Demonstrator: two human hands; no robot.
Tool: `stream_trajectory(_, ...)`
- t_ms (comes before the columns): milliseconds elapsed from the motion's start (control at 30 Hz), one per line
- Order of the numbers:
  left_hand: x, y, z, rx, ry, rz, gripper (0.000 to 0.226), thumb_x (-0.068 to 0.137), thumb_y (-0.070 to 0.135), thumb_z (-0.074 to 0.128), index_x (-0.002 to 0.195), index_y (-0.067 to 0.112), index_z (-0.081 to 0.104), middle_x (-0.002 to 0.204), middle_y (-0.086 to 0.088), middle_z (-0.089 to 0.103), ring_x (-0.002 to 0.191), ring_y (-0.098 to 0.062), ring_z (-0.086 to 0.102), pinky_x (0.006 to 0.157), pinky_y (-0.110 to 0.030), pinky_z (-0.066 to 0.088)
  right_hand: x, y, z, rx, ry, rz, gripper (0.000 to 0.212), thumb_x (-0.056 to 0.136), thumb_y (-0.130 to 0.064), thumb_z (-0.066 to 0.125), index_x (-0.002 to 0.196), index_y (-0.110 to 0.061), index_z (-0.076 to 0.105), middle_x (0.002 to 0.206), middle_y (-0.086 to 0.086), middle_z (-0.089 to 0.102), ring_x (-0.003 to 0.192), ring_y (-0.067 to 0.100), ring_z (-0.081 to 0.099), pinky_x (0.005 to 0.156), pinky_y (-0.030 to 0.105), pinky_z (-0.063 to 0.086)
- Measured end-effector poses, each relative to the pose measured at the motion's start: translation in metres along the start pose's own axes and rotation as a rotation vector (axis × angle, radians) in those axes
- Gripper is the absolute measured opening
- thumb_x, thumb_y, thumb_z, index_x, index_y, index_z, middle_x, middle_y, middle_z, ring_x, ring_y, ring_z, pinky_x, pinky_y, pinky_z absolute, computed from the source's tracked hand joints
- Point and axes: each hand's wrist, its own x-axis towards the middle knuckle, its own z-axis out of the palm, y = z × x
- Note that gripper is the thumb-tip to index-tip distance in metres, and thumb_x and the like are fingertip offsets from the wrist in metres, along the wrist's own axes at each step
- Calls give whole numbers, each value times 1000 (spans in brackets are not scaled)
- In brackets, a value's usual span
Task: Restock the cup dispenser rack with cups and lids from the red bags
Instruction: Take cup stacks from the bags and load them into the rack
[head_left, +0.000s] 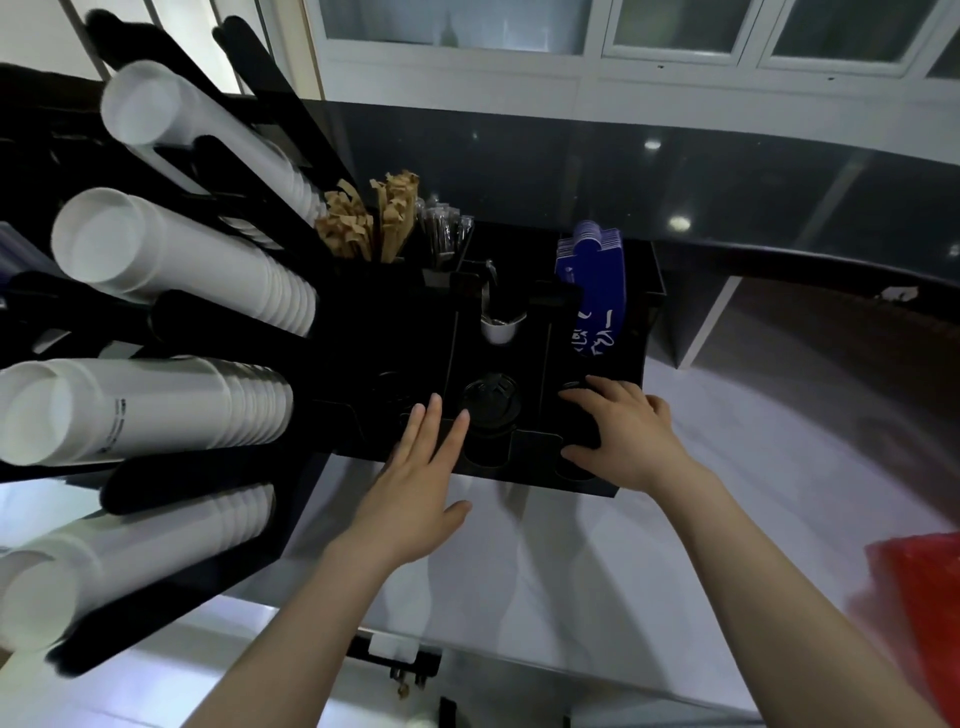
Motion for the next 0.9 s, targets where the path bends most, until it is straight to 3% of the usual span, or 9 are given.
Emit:
stream_trajectory(100, 2, 5, -2, 78, 17, -21, 92, 93, 41, 51, 144, 33, -25, 146, 5, -42, 132, -12, -40, 115, -36, -9, -4, -5, -1, 57, 92, -18, 59, 84, -41, 62, 139, -36, 43, 150, -6, 36, 141, 20, 23, 112, 52, 16)
stream_trajectory(167, 3, 14, -4, 130, 72, -11, 90, 93, 41, 50, 146, 30, -22, 148, 2, -38, 135, -15, -36, 111, -34, -16, -8, -8, -4, 105, 147, -31, 52, 88, -35, 60, 138, -34, 46, 149, -7, 39, 141, 18, 25, 113, 53, 14)
stream_trajectory(367, 28, 63, -15, 50, 174, 179, 89, 94, 43, 48, 140, 32, -27, 147, 10, -35, 135, -7, -35, 110, -28, -19, -32, 5, -23, 195, 210, 15, 43, 92, -31, 57, 135, -31, 51, 148, -7, 40, 141, 14, 26, 116, 50, 12)
stream_trajectory(533, 60, 134, -15, -44, 198, 410, 85, 94, 42, 46, 145, 30, -21, 147, 15, -29, 130, 2, -35, 102, -17, -25, -96, 43, -46, 208, 290, 170, 40, 93, -34, 57, 133, -30, 53, 145, -8, 45, 140, 14, 31, 114, 45, 22)
stream_trajectory(633, 66, 193, 0, -165, 153, 578, 83, 95, 42, 45, 138, 33, -26, 145, 18, -28, 132, 4, -29, 103, -13, -23, -150, 68, -60, 173, 334, 292, 40, 92, -33, 59, 132, -29, 55, 143, -8, 47, 139, 15, 33, 114, 44, 25)
stream_trajectory(767, 58, 258, 40, -182, 99, 775, 83, 96, 45, 41, 133, 35, -33, 141, 21, -34, 126, 6, -37, 101, -13, -24, -224, 90, -65, 86, 415, 477, 39, 92, -35, 58, 130, -31, 55, 142, -9, 48, 138, 15, 34, 113, 43, 25)
stream_trajectory(900, 47, 300, 72, -208, -27, 944, 81, 95, 42, 44, 140, 34, -24, 145, 19, -27, 136, 1, -26, 109, -16, -17, -294, 98, -55, 12, 595, 711, 36, 89, -29, 62, 125, -29, 61, 139, -8, 51, 140, 18, 32, 115, 47, 20)
